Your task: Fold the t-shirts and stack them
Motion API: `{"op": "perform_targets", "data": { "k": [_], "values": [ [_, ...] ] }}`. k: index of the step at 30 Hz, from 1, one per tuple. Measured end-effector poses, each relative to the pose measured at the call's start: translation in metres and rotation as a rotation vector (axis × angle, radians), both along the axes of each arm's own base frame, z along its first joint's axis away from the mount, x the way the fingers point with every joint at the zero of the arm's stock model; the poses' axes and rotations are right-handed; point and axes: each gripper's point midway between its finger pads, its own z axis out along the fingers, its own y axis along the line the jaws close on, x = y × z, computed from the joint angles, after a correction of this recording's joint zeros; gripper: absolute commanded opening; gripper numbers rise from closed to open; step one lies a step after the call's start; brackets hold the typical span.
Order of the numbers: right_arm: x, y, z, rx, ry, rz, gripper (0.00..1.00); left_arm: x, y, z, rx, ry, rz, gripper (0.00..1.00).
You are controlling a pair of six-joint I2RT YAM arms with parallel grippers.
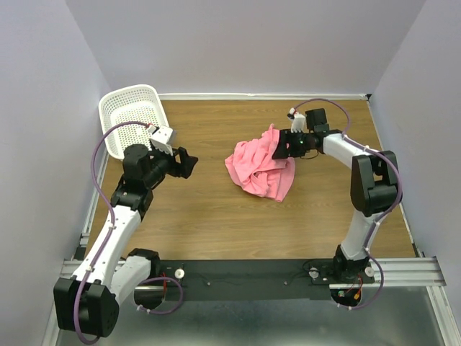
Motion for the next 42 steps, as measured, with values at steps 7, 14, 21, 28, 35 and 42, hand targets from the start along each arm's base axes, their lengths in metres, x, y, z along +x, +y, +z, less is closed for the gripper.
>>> {"op": "perform_targets", "data": {
  "k": [7,14,21,28,35,42],
  "values": [
    [-0.002,0.013,-0.001,0.067,0.031,0.037,0.17,0.000,-0.004,-0.005,-0.003,0.020,-0.026,0.79],
    [-0.001,0.011,0.004,0.056,0.008,0.045,0.01,-0.002,-0.017,-0.017,-0.014,0.063,-0.092,0.79],
    [-0.005,-0.012,0.124,-0.047,-0.368,0.054,0.01,-0.016,-0.063,-0.043,-0.029,0.166,-0.227,0.79],
    [-0.028,-0.040,0.243,-0.138,-0.755,-0.009,0.01,-0.010,-0.126,-0.069,-0.005,0.303,-0.302,0.82],
    [-0.025,-0.061,0.187,-0.253,-0.627,-0.065,0.01,0.045,-0.173,-0.079,0.035,0.324,-0.288,0.82],
    [-0.024,-0.070,0.183,-0.281,-0.610,-0.104,0.01,0.013,-0.212,-0.093,0.136,0.251,-0.360,0.84]
  ]
}}
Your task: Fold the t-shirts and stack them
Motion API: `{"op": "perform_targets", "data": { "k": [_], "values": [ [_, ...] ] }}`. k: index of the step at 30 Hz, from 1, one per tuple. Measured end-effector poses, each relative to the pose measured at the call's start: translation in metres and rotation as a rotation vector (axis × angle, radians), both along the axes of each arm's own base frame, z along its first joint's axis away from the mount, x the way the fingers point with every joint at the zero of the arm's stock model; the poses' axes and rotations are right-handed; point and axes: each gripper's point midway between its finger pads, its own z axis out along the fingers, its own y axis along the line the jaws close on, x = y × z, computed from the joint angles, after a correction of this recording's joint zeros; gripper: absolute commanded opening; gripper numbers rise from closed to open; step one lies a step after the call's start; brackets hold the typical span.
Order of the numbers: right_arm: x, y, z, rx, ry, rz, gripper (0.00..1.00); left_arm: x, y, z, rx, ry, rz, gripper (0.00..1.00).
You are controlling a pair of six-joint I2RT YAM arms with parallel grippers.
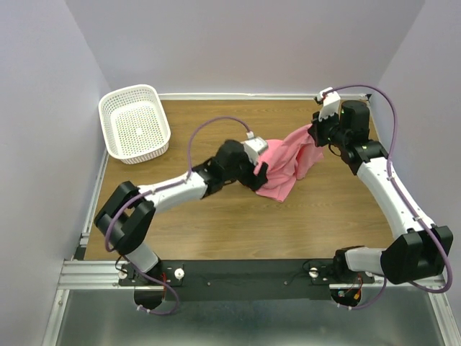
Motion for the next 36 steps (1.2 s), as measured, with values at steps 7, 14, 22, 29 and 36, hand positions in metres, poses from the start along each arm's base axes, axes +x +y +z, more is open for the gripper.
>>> {"op": "perform_targets", "data": {
  "k": [7,14,22,29,36],
  "values": [
    [0.000,-0.007,0.003,0.027,0.004,-0.034,0.01,-0.085,-0.028,0.008,-0.006,-0.129,-0.138,0.80],
    [-0.007,0.022,0.093,0.147,-0.127,0.118,0.01,-0.094,0.048,0.112,-0.215,-0.310,0.088,0.81],
    [-0.043,0.271,0.089,0.167,-0.064,0.670,0.48,-0.171,0.170,0.271,-0.740,-0.530,0.237,0.82],
    [-0.080,0.383,-0.051,-0.039,0.202,0.812,0.87,-0.184,0.198,0.236,-0.760,-0.414,0.308,0.85],
    [-0.052,0.218,-0.034,-0.111,0.178,0.667,0.93,-0.161,0.167,0.194,-0.614,-0.302,0.324,0.89]
  ]
}}
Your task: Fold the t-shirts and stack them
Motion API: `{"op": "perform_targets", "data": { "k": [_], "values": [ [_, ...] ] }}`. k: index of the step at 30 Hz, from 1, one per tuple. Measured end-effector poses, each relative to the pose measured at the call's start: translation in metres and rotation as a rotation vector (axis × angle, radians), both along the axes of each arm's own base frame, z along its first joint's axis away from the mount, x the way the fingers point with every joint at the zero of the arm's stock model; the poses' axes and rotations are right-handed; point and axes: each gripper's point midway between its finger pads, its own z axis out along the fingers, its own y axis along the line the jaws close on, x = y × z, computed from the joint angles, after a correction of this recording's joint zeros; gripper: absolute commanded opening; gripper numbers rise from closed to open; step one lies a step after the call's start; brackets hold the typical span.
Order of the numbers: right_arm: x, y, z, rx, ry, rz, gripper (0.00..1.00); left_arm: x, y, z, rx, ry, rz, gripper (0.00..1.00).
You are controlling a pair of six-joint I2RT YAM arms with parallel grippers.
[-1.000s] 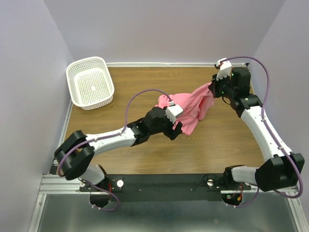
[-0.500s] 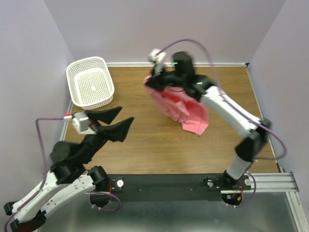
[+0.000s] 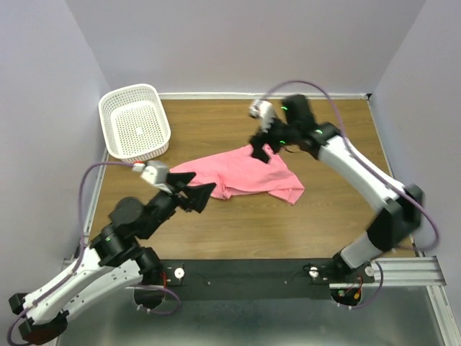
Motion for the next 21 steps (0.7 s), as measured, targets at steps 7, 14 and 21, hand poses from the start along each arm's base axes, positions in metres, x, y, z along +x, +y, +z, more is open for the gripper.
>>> {"op": "perform_targets", "data": {
  "k": [7,14,21],
  "values": [
    [-0.069,-0.137,-0.042,-0.155,-0.123,0.048,0.92,0.062,-0.077,-0.108,0.440,0.245,-0.023,0.88],
    [-0.042,-0.211,-0.095,-0.184,0.049,-0.129,0.82,0.116,-0.095,-0.180,0.690,0.362,-0.011,0.77],
    [-0.045,-0.205,-0.125,-0.141,0.167,-0.082,0.80,0.131,-0.107,-0.224,0.911,0.352,-0.110,0.73]
  ]
}}
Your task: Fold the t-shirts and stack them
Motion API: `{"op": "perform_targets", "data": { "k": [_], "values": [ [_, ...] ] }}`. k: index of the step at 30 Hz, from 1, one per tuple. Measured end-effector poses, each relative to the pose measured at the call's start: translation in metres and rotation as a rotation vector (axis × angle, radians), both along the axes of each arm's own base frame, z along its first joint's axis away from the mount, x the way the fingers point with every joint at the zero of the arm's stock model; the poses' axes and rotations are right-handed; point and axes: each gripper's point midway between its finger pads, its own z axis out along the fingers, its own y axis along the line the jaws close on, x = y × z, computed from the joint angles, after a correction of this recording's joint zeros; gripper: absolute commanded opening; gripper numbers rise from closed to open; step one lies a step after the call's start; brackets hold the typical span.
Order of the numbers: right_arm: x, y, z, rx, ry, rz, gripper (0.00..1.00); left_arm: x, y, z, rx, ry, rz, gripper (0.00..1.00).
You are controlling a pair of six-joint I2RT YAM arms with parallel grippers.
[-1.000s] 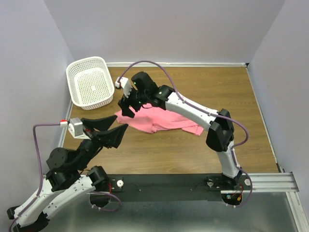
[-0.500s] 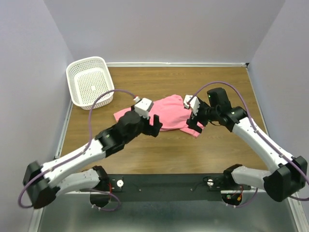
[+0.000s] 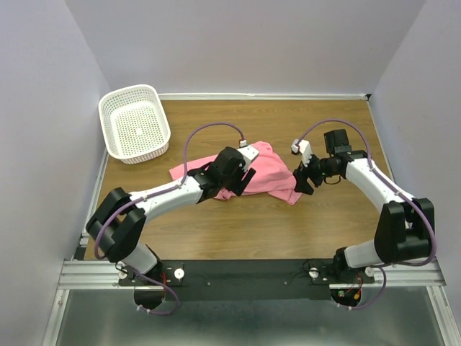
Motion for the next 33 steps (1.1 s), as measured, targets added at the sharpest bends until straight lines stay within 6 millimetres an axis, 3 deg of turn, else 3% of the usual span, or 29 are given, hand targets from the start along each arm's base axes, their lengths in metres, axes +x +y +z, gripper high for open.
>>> {"op": "perform_targets", "data": {
  "k": [3,6,12,17,20,23,24,33],
  "values": [
    [-0.001,0.002,-0.004,0.015,0.019,0.009,0.80,0.006,-0.002,-0.006,0.069,-0.006,-0.044,0.69],
    [-0.001,0.001,-0.008,0.026,0.036,0.007,0.80,0.007,0.000,-0.016,0.140,-0.001,-0.086,0.58],
    [0.004,-0.008,-0.014,0.039,0.063,-0.027,0.80,-0.002,0.012,-0.054,0.307,0.071,-0.150,0.57],
    [0.005,-0.010,-0.013,0.051,0.064,-0.035,0.80,-0.009,0.020,-0.065,0.392,0.082,-0.174,0.56],
    [0.005,-0.010,-0.013,0.057,0.065,-0.034,0.79,-0.004,0.024,-0.065,0.426,0.064,-0.165,0.44],
    [0.005,-0.009,-0.012,0.062,0.066,-0.033,0.79,0.002,0.024,-0.067,0.454,0.053,-0.151,0.17],
    [0.005,-0.009,-0.012,0.063,0.066,-0.032,0.79,0.003,0.024,-0.067,0.459,0.050,-0.147,0.00],
    [0.008,-0.012,-0.020,0.049,0.090,-0.069,0.76,0.009,0.023,-0.055,0.451,0.011,-0.132,0.00]
  ]
}}
